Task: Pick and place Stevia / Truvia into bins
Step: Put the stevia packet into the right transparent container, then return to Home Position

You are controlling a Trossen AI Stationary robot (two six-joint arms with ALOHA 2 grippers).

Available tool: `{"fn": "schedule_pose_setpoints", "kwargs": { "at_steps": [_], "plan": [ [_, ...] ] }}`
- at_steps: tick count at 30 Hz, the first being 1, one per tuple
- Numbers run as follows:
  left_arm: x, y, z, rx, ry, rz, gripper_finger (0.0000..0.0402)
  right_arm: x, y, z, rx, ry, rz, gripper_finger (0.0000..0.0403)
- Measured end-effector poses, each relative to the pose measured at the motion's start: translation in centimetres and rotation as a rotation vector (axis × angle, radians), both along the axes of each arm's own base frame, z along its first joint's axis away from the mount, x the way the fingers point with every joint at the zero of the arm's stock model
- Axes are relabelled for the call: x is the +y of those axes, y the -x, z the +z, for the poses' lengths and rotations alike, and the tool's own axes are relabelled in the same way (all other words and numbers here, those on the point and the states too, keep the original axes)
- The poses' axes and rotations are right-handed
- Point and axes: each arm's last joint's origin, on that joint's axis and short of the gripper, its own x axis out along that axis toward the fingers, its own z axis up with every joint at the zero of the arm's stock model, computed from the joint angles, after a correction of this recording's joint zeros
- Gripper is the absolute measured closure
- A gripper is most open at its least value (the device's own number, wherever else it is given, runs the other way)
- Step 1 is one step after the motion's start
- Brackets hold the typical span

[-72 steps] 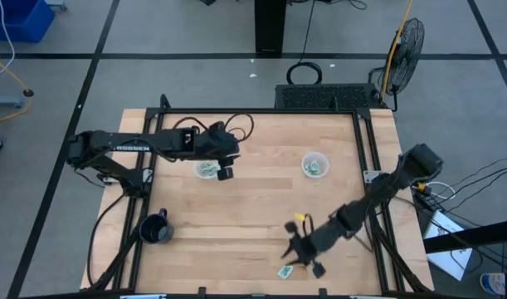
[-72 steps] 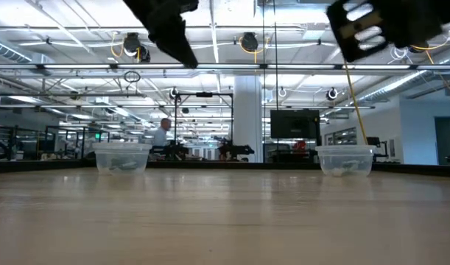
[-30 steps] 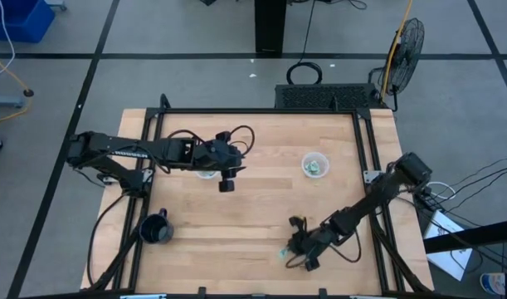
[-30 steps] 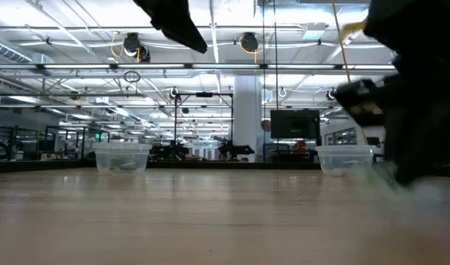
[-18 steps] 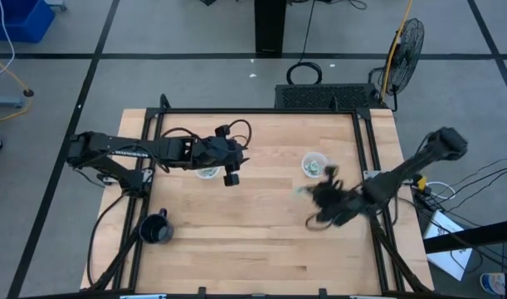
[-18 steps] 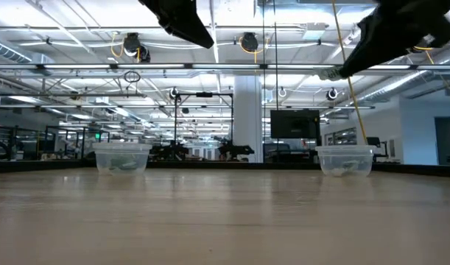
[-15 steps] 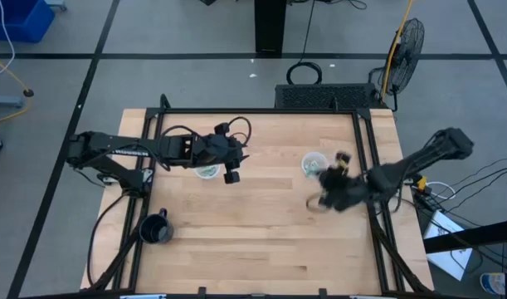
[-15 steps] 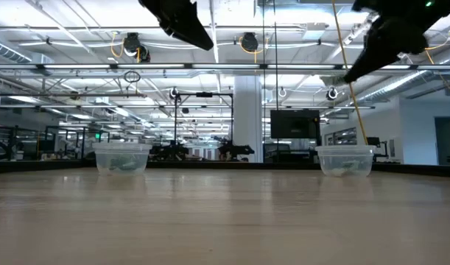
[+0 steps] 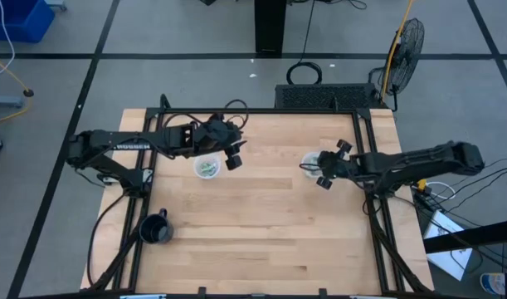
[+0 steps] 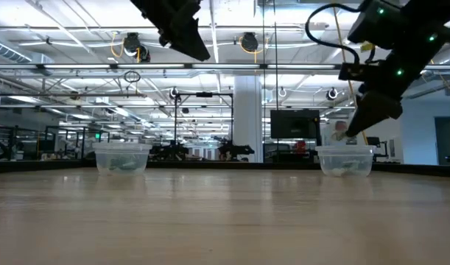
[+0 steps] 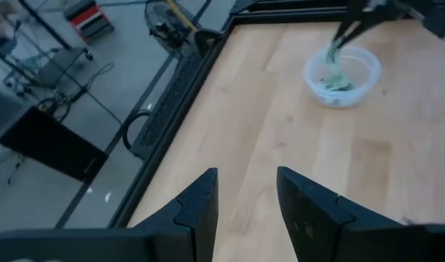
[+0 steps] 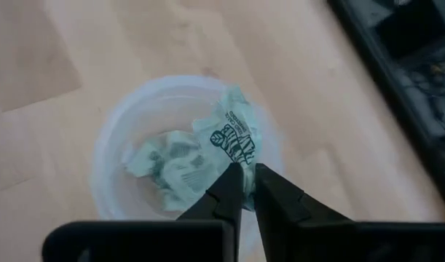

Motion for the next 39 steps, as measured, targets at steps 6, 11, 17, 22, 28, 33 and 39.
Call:
{"fn": "schedule_pose_setpoints", "kwargs": {
  "at_steps": [6, 11, 17, 22, 28, 33, 39],
  "plan": [
    [0.9, 0.2, -0.1, 0.008, 0.006, 0.032, 0.0254, -0.9, -0.2, -0.9, -0.009, -0.113, 0.070, 0.0355],
    [1.1, 0.3, -0.1, 0.008, 0.005, 0.040, 0.0254, -1.4, -0.1, -1.0, -0.007, -0.113, 0.041, 0.0324],
    [1.1, 0.2, 0.0, 0.016, -0.016, 0.025, 0.0254, -1.6, -0.5, -0.6, -0.059, -0.104, 0.040, 0.0297],
    [1.1, 0.4, -0.3, 0.060, -0.036, 0.004, 0.0254, -1.5, -0.8, 1.3, -0.180, -0.119, 0.039, 0.0292],
    [0.5, 2.4, -0.8, 0.210, -0.021, 0.081, 0.0254, -1.3, 0.0, 5.2, -0.320, -0.066, 0.133, 0.0297],
    [-0.1, 7.0, 2.0, 0.148, 0.064, 0.230, 0.0254, -0.9, 2.2, 8.6, -0.474, -0.006, 0.187, 0.0299],
    [-1.8, 14.5, 4.9, -0.069, 0.109, 0.243, 0.0254, -0.4, 5.0, 7.2, -0.483, -0.053, 0.155, 0.0296]
  ]
}}
